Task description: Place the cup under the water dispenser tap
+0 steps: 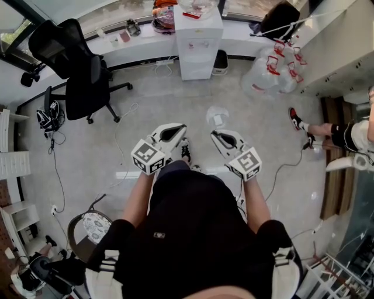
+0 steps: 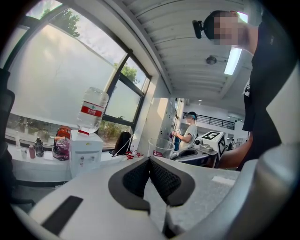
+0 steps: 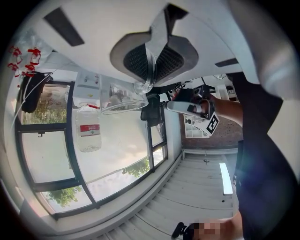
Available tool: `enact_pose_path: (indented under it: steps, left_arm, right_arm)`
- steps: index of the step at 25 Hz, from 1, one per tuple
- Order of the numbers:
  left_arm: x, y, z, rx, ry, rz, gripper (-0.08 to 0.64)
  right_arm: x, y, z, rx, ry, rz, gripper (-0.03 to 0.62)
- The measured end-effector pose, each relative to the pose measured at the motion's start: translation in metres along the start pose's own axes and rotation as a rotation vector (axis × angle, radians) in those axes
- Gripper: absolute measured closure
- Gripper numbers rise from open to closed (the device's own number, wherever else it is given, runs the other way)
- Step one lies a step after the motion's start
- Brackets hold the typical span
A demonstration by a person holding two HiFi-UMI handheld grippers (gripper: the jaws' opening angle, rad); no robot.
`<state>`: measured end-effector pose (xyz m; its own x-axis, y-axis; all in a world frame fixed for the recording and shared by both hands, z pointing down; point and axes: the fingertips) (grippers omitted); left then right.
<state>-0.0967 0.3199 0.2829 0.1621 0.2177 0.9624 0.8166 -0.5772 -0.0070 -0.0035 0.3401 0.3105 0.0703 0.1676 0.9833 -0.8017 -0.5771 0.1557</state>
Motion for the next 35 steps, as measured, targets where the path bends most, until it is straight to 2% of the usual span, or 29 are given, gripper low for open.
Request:
enact_pose_path:
  steps: [19, 28, 35]
  left_arm:
    - [-0.013, 0.069, -0.116, 0.074, -0.047, -0.034, 0.56]
    - [-0.029, 0.079, -0.169, 0.103, -0.025, -0.028, 0.56]
    - [-0.035, 0.07, -0.199, 0.075, -0.041, -0.016, 0.56]
  right_arm:
    - [-0.007, 0.085, 0.094, 0.084, 0.023, -0.066, 0.583]
    - [-0.012, 0.132, 0.119, 0.121, 0.023, -0.047, 0.583]
    - [-0.016, 0.163, 0.123, 0.094, 0.029, -0.059, 0.583]
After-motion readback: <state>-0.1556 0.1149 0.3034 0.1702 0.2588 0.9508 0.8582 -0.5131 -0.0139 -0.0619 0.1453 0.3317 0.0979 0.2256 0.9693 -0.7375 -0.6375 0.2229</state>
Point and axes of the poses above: the fingertips, and each gripper's own axes: y forward along the fingers, z to its right, x out of its underside, and after that the axes turned 10 degrees about z, right-handed
